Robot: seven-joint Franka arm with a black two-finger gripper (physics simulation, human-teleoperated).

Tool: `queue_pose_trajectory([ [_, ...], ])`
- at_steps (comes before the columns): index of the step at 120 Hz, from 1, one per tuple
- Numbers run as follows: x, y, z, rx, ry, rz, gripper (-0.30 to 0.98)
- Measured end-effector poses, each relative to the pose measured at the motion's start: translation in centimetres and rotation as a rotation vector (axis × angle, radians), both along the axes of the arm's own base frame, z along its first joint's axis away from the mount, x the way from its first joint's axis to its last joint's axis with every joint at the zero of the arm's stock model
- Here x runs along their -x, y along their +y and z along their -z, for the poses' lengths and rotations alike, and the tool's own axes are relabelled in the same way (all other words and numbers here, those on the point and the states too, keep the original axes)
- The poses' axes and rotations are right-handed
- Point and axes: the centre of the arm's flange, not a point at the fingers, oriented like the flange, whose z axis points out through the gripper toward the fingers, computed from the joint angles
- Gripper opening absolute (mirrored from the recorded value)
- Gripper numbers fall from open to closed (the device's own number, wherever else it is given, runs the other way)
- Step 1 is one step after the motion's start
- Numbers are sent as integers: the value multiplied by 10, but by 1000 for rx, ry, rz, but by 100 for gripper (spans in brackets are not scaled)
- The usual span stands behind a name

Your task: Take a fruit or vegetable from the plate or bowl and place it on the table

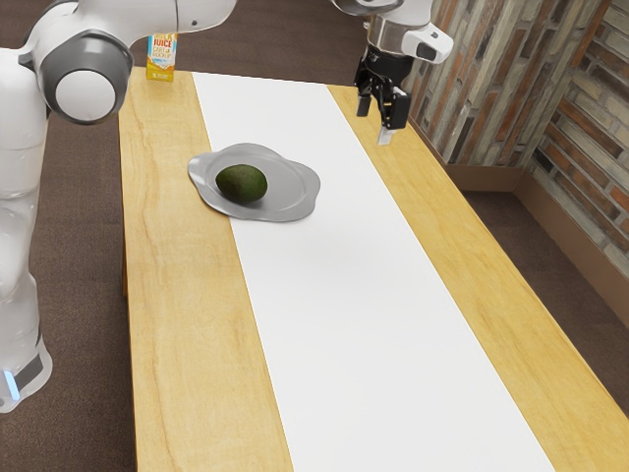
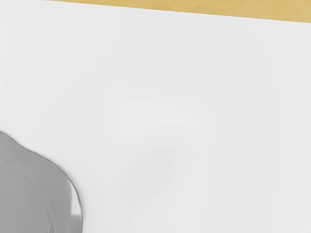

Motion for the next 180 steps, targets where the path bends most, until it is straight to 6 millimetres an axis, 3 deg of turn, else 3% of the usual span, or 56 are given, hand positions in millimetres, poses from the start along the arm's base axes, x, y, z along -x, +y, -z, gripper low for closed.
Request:
queue_pose_trajectory([
  [22, 0, -1, -1, 0, 0, -2, 69],
  [31, 4, -6, -27, -4, -59, 2, 69],
  [36, 3, -8, -31, -5, -70, 0, 69],
  [55, -16, -6, -2, -7, -21, -22, 69],
  [79, -21, -5, 7, -7, -4, -36, 69],
  [105, -31, 0, 40, -11, 53, -48, 69],
  [114, -18, 8, 51, -6, 87, -63, 69],
  [137, 54, 44, 92, 38, 157, -115, 69],
  [146, 65, 51, 99, 64, 153, -117, 69],
  [169, 91, 38, 117, 121, 163, -45, 69],
  [180, 93, 46, 123, 117, 168, -61, 69],
])
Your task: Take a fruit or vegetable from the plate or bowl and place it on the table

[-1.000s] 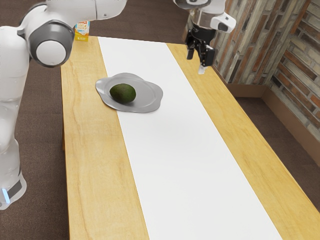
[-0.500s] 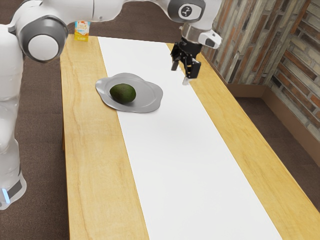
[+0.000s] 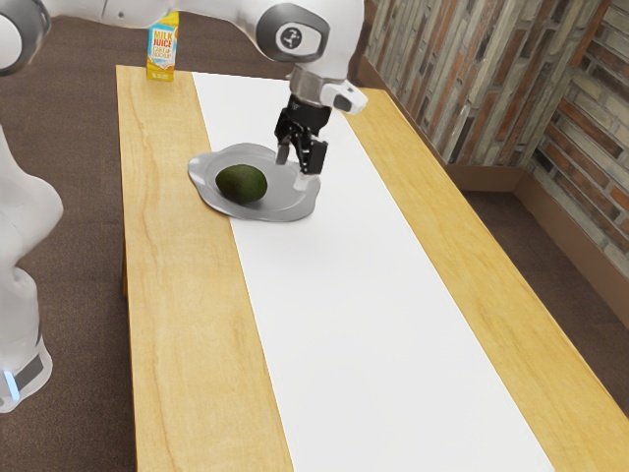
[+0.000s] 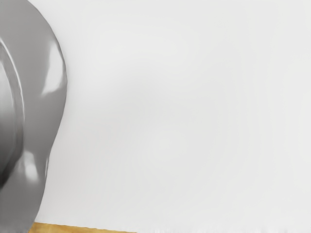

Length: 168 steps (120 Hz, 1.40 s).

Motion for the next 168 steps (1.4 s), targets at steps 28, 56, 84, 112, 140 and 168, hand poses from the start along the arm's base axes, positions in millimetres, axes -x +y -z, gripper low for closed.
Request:
queue_pose_trajectory([
  [28, -6, 15, 11, -25, 23, -38, 69],
  [56, 27, 29, -7, 42, -3, -28, 69],
  [84, 67, 39, 18, 85, 49, -18, 69],
  [112, 103, 106, 29, 77, 69, -143, 69],
  [140, 75, 150, 25, 11, 76, -221, 69],
  [168, 49, 118, 31, -2, 69, -71, 69],
])
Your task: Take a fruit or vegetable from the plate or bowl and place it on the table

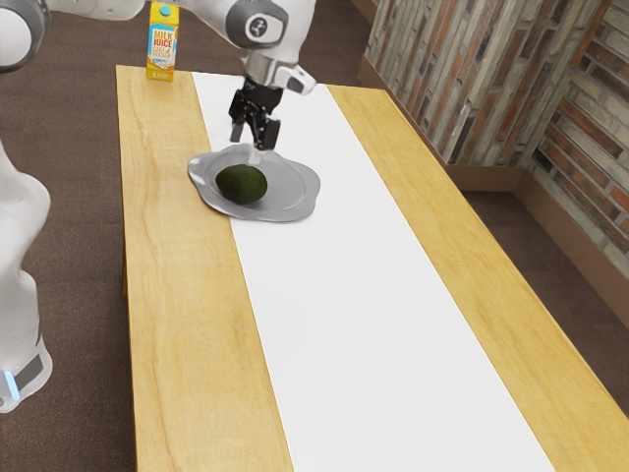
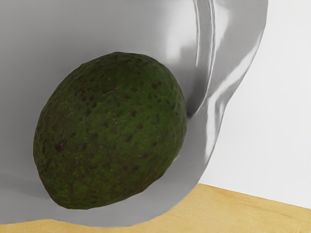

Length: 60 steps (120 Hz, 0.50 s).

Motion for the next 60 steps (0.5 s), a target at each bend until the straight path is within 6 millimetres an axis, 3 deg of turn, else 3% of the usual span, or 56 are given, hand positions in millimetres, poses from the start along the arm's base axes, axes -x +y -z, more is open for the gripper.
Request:
queue_pose_trajectory([
  [28, 1, -8, 9, 24, 3, 119, 69],
  [48, 15, 15, 24, 56, 17, 131, 69],
  [60, 17, 16, 39, 66, 29, 154, 69],
])
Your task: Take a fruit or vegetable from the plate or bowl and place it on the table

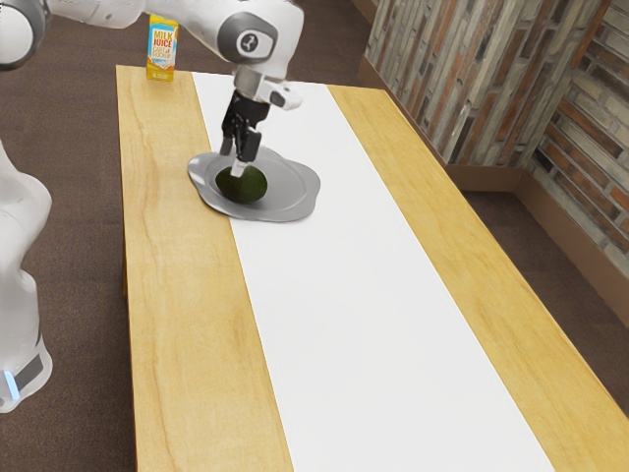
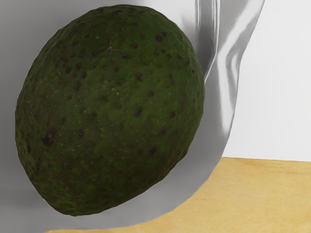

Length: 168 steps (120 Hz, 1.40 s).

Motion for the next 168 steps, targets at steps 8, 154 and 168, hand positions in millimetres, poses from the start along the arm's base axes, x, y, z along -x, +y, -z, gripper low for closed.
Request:
queue_pose_trajectory([
  [8, 0, -4, 7, 4, 3, 24, 69],
  [154, -28, -2, 28, -73, -99, 181, 69],
  [168, -31, -3, 44, -69, -85, 175, 69],
])
